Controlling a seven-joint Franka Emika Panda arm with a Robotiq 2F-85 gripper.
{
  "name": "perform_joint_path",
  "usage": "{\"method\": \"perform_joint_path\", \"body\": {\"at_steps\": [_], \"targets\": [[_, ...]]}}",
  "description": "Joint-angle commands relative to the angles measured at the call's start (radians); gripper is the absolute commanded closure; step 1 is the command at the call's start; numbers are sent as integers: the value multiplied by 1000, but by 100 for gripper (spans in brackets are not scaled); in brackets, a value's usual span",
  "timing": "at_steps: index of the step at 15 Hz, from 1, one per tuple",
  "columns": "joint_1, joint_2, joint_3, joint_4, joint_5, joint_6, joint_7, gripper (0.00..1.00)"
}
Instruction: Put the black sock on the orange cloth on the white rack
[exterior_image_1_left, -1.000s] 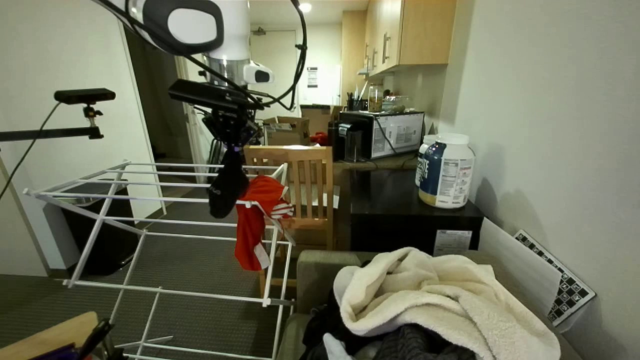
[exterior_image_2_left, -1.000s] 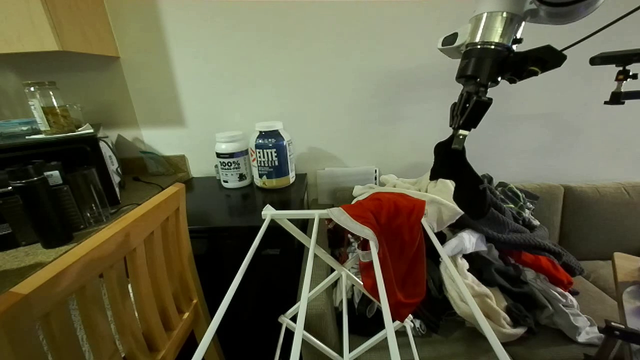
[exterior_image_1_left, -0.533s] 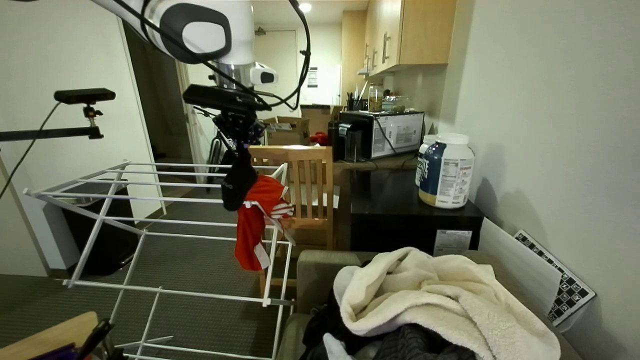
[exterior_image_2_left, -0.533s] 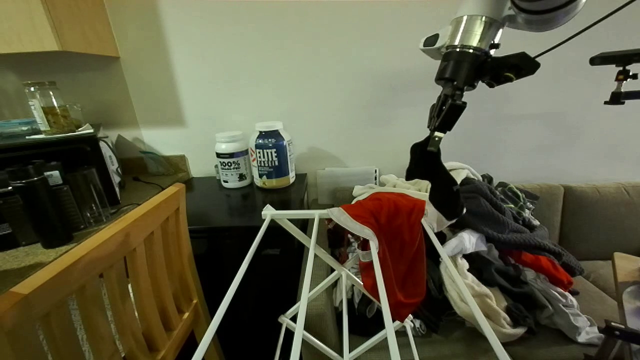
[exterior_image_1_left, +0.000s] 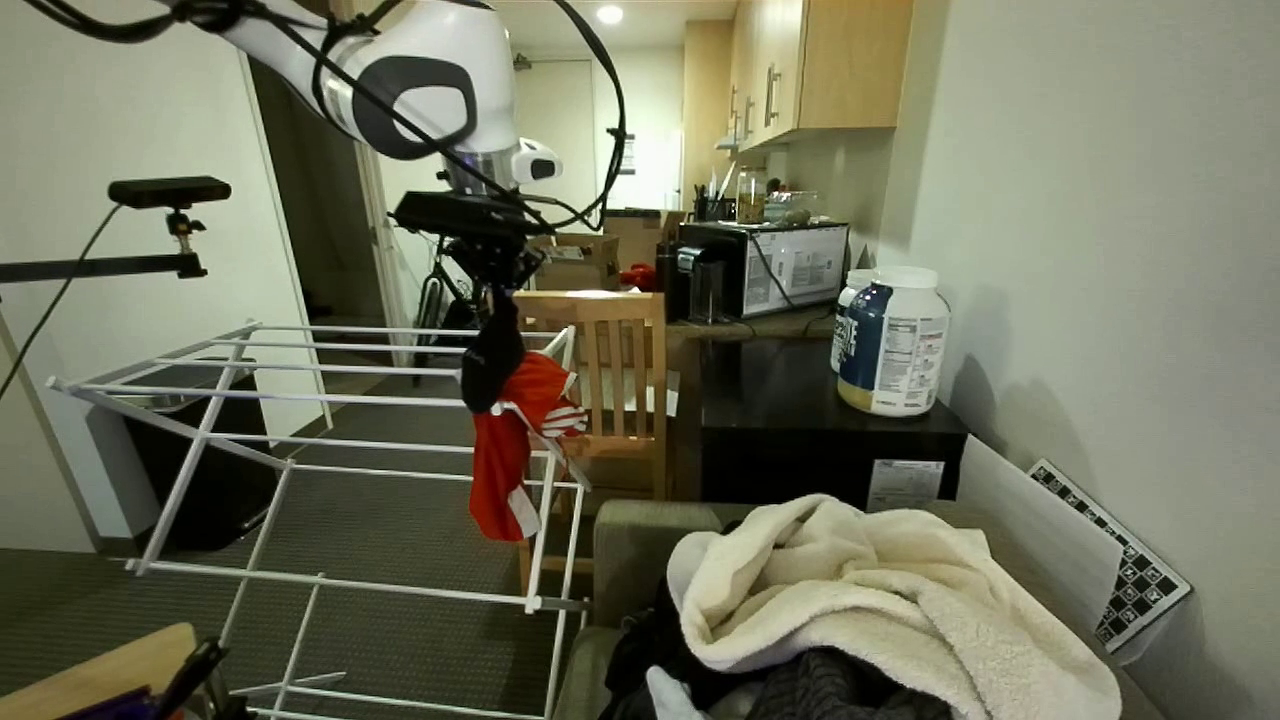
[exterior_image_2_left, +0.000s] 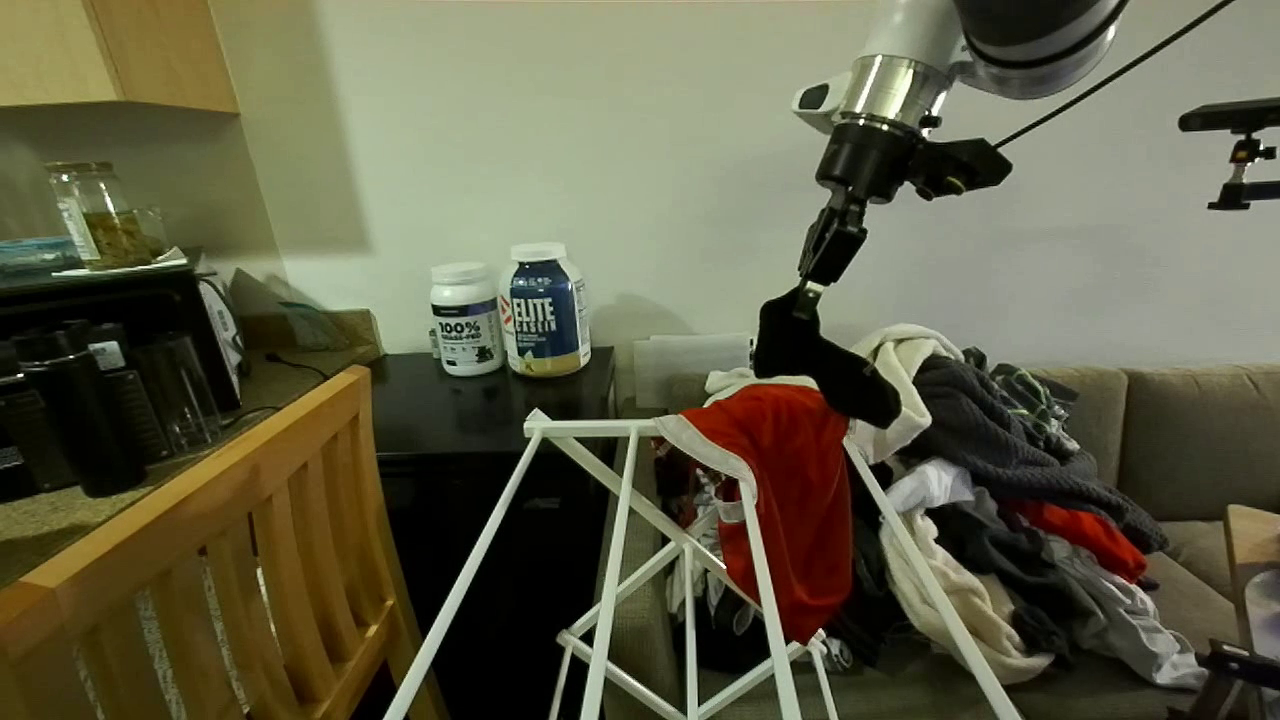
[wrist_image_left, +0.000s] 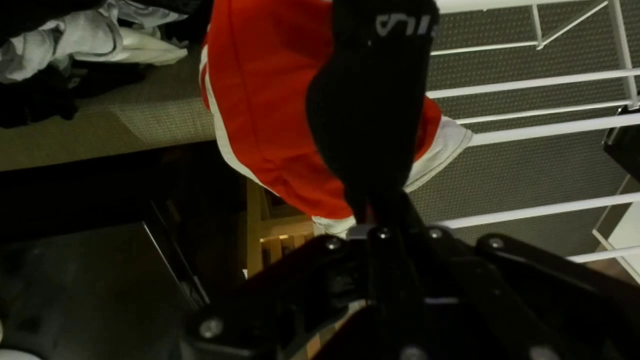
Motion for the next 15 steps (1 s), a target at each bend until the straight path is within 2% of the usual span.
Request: {"method": "perform_joint_path", "body": {"at_steps": [1,15], "targets": [[2,14,23,-9,32,45,-33,99],[-4,109,64,-6,54,264,-20,99]]}}
